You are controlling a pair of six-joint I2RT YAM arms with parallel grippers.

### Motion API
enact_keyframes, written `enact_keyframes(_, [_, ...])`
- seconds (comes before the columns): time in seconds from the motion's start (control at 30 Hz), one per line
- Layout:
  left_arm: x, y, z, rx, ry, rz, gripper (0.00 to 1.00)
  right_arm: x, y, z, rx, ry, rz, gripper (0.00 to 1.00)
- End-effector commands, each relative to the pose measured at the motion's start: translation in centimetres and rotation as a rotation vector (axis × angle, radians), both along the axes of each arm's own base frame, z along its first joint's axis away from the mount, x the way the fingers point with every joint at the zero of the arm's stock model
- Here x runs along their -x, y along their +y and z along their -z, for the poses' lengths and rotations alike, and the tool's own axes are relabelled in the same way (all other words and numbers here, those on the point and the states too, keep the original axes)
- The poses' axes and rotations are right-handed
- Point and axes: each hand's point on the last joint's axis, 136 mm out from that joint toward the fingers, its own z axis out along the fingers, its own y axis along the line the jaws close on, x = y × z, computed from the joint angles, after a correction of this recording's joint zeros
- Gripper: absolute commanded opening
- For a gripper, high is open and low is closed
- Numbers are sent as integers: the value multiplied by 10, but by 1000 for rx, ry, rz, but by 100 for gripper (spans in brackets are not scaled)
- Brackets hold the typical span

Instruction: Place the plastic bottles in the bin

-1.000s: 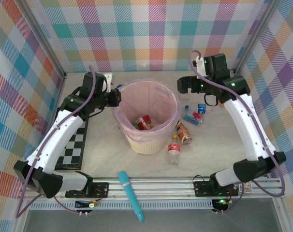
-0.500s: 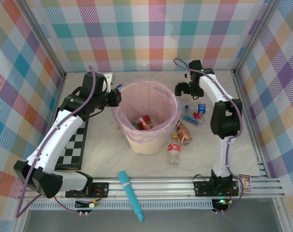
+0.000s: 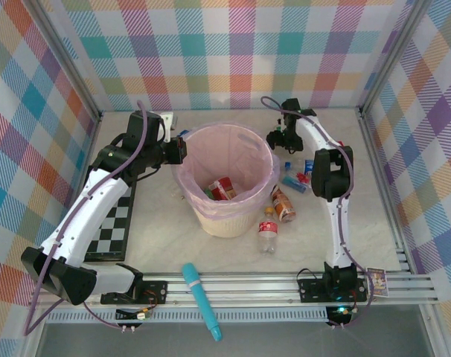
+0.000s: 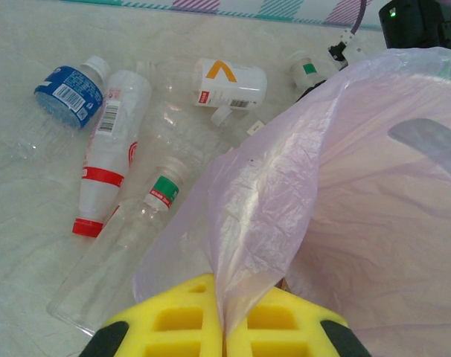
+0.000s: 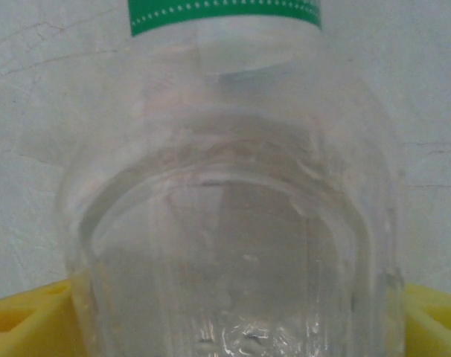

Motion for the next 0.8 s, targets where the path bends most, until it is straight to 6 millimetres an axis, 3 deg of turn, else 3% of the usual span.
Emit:
enact_keyframes(0.0, [2,-7,-15,47,-33,23,0,-7,-5,-14,5,-30,18,77])
enact_keyframes(0.23, [5,-6,-13,36,-27,28,0,-7,-15,-46,28,-75,8,67])
enact_keyframes(0.43, [5,-7,-15,41,-33,35,0,0,-29,-100,11,-130,7,58])
enact_keyframes(0.6, [4,-8,-16,38,-31,40,0,22,-30,-174,-31,-220,-25,58])
enact_keyframes(0.77, [4,-9,-15,40,-29,42,0,63,-4,-260,-214,-320,-103,54])
